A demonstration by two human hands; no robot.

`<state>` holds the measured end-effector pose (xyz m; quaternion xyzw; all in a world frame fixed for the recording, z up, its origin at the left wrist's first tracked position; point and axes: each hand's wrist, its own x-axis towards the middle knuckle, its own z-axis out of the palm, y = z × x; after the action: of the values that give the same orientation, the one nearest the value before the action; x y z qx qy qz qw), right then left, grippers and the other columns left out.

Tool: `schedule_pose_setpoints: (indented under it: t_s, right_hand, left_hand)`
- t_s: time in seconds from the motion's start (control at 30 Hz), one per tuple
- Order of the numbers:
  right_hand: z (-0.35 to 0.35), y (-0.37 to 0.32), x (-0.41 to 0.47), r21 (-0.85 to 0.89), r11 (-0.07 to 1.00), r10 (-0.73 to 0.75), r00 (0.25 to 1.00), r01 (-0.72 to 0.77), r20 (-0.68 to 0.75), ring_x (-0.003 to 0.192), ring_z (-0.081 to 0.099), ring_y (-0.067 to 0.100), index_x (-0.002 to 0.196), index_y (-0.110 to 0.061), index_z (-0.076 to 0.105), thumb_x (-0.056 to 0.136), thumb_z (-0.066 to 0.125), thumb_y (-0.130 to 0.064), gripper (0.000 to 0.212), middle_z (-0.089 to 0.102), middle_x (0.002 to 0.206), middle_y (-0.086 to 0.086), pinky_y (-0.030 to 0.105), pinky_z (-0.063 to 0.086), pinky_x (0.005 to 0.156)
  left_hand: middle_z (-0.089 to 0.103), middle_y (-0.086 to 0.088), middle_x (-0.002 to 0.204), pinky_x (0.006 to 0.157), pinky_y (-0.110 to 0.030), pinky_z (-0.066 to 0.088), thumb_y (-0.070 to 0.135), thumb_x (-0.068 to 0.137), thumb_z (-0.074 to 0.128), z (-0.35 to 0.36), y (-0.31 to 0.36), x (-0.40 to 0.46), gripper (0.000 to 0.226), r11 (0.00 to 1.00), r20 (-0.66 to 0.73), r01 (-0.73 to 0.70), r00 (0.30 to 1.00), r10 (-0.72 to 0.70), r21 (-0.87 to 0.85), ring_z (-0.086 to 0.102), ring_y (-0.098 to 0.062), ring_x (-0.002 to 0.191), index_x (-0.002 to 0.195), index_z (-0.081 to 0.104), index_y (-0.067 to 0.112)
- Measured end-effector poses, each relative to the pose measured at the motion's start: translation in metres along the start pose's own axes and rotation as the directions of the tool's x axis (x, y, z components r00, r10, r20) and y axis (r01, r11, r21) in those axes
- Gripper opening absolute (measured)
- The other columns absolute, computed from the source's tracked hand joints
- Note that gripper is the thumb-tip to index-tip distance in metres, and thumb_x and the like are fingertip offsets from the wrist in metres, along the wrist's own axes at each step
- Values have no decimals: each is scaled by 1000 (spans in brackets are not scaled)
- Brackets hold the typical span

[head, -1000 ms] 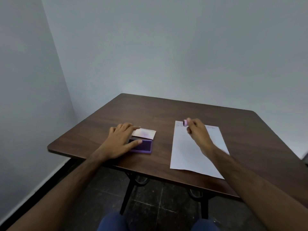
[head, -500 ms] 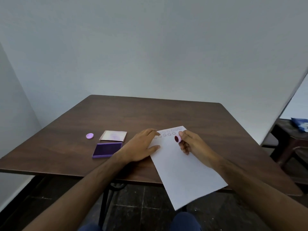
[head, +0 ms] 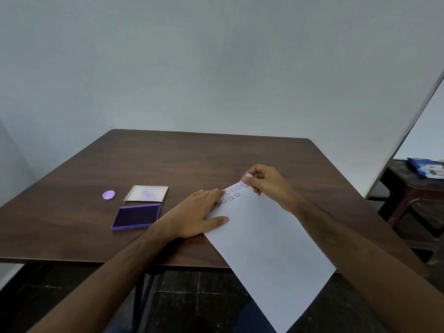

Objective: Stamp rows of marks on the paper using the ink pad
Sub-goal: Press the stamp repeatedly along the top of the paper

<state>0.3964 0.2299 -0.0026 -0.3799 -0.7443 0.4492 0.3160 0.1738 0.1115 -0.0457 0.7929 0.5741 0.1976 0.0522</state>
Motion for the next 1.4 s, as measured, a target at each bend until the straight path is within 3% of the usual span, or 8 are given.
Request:
schedule_pose_setpoints:
  t_s: [0.2, 0.33, 0.47, 0.77, 0.93, 1.1, 1.2, 1.4]
  right_hand:
    - [17, 9, 12, -247, 964, -112, 993, 98, -41, 54, 51, 2, 81, -16, 69, 83, 70, -21, 5, 71, 70, 1, 18, 42, 51]
    - [18, 23, 11, -224, 966, -160, 980, 131, -120, 52, 47, 0, 74, -18, 68, 82, 70, -17, 8, 61, 60, -8, 11, 37, 50]
    - [21, 27, 14, -238, 961, -176, 975, 140, -138, 51, 48, 0, 74, -18, 68, 82, 71, -16, 9, 60, 59, -9, 10, 37, 49]
    - [20, 28, 16, -280, 951, -171, 978, 132, -119, 53, 50, 1, 77, -12, 69, 83, 73, -16, 7, 67, 64, -2, 11, 39, 50]
    - [20, 28, 16, -291, 948, -170, 978, 129, -123, 52, 49, 0, 77, -11, 69, 83, 74, -15, 8, 64, 62, -5, 11, 39, 50]
    - [16, 24, 12, -138, 987, -100, 992, 88, -82, 61, 58, 5, 80, -12, 70, 83, 75, -16, 7, 75, 75, 6, 15, 43, 57]
    - [15, 20, 3, -9, 996, -83, 996, 83, -8, 54, 52, -1, 80, -11, 70, 84, 76, -14, 8, 69, 72, 4, 12, 39, 51]
    - [25, 17, -22, 99, 990, -110, 981, 95, 160, 52, 47, 4, 87, -7, 68, 87, 76, -18, 14, 66, 73, 7, 20, 35, 45]
  left_hand:
    - [53, 4, 142, 103, -4, 15, 60, 93, 53, 0, 0, 0, 69, 1000, -4, 8, 1000, -8, -22, 46, -5, 126, 147, 38, 19]
    - [52, 4, 144, 105, 0, 8, 55, 94, 56, 2, 0, 2, 65, 999, 0, 3, 1000, -3, -37, 47, -6, 129, 144, 40, 16]
    - [49, 5, 148, 116, -19, 17, 57, 93, 54, 2, -2, 1, 63, 999, 3, 2, 1000, -1, -49, 43, -7, 135, 140, 42, 17]
    - [54, 4, 141, 105, 0, 9, 55, 93, 57, 3, -2, 0, 69, 999, -10, 6, 1000, -7, -48, 47, -8, 130, 147, 38, 16]
    - [55, 4, 140, 107, -10, 19, 55, 93, 57, 3, -2, 1, 69, 999, -13, -2, 1000, 2, -50, 47, -8, 129, 146, 39, 16]
    - [55, 6, 138, 111, -22, 30, 51, 93, 60, 0, -2, -1, 47, 995, -5, -8, 1000, 7, -97, 50, -10, 127, 126, 49, 21]
    - [58, 9, 123, 99, -32, 43, 45, 94, 62, -4, -1, -2, 36, 984, -45, -21, 999, 13, -178, 53, -9, 115, 118, 53, 20]
    - [44, 10, 153, 113, -28, 25, 50, 98, 50, -3, -3, 2, 55, 994, 42, -72, 996, 76, -76, 36, -3, 140, 148, 43, 28]
